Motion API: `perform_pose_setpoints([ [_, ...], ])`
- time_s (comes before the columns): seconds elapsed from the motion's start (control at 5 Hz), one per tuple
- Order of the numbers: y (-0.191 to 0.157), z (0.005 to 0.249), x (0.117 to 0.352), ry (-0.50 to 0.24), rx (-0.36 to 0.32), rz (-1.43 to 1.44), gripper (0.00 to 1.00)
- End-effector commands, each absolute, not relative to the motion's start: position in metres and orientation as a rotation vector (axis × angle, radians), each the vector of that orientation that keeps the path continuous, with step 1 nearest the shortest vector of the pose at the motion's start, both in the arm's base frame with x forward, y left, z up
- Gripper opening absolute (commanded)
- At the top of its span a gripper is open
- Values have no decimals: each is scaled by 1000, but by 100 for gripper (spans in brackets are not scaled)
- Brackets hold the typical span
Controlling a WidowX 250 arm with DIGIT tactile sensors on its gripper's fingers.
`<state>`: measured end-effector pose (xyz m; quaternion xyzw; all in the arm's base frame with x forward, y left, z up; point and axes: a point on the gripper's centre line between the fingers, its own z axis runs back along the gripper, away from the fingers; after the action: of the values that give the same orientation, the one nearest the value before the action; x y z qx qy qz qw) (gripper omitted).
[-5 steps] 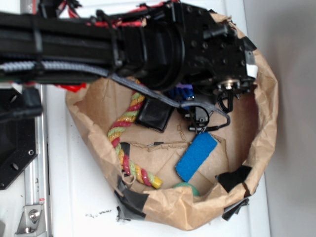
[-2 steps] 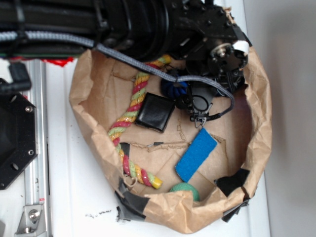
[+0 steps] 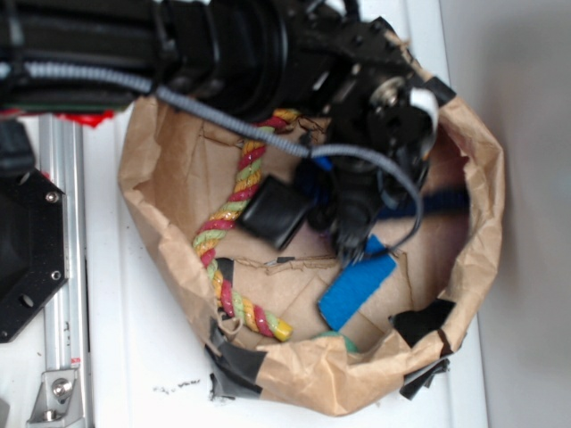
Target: Grab the blue rope.
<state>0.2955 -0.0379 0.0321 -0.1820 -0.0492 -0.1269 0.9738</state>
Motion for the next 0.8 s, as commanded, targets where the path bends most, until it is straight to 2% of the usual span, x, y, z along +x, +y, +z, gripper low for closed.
perform_pose_setpoints([
  [0.0,-86,79,281,-184,-380,-411,0],
  [0.2,-64,94,279,-210,-325,-336,0],
  [0.4,-35,108,282,-232,-217,-271,88],
  [0.6,-20,113,284,-325,-175,-198,100],
])
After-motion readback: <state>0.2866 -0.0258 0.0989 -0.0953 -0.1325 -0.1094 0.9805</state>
